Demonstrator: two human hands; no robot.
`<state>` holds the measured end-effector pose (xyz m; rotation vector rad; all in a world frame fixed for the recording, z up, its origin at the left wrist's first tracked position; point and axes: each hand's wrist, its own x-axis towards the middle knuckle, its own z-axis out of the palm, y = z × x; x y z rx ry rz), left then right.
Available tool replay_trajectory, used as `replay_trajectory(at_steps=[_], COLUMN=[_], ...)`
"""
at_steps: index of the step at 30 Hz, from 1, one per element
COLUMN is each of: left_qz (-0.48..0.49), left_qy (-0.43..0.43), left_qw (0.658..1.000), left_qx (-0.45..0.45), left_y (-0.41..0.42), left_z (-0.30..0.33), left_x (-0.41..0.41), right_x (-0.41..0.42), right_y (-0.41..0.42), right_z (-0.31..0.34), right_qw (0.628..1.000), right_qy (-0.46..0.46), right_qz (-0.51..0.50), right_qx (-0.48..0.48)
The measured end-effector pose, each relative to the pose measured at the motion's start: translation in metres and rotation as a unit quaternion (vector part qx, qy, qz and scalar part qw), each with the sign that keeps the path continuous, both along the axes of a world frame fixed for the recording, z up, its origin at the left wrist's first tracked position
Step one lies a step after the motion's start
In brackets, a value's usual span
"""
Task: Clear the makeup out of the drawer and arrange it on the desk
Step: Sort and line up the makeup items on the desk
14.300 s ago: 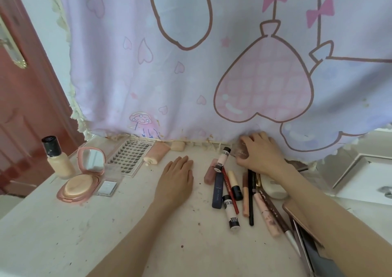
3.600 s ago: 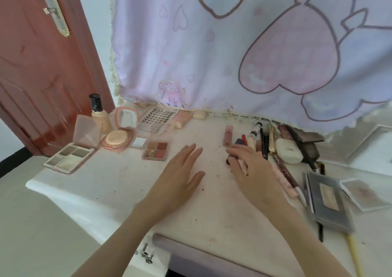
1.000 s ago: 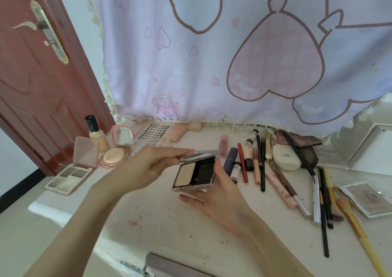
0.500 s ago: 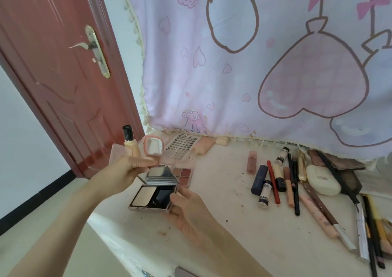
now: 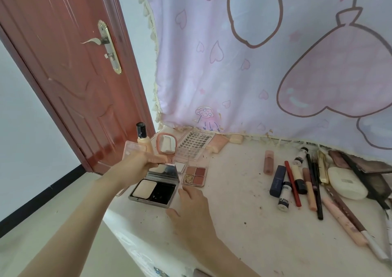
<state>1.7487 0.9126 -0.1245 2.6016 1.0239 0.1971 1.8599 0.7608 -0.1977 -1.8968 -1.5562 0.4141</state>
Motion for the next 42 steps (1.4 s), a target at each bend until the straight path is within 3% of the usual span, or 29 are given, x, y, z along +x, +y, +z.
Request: replay_trajectory(at_steps=[3,8,20,24,27,39,42], left_qz=[-0.020,-0.015,-0.023,-0.012,-0.016,-0.089,-0.124], left_qy=[-0.027,-0.081,-0.136,-0.150,-0.140,-0.139,-0.159], left_qw=[0.999,0.986,0.966,0.965,0.968,0.962,0.964], left_qx=[0.033,0.147,0.220,0.215,0.209,0.218,0.175], left_y=[-0.001,-0.008,-0.008,-0.012,-0.017,-0.051,-0.076], left_z=[-0.001,-0.005,-0.021,-0.034,-0.040,-0.038,-0.048], left_x=[0.001,0.000,-0.001,-0.009,-0.014,0.017,0.047], right_x=[-0.008,-0.011,-0.011,-0.009,-0.005,0.026,0.052], right_y=[0.009,0.010,0.004,-0.001,-0.007,-0.044,-0.072], right_z=[-0.001,-0.005,-0.014,-0.006,-0.003,-0.004,-0.003], right_qw=[0.997,0.989,0.981,0.977,0.976,0.978,0.975], right_qy=[-0.057,-0.142,-0.185,-0.211,-0.189,-0.184,-0.195], right_qz=[-0.045,-0.037,-0.014,0.021,0.072,0.063,0.051], right_qx=[0.001,-0.030,-0.051,-0.035,-0.082,-0.083,-0.095])
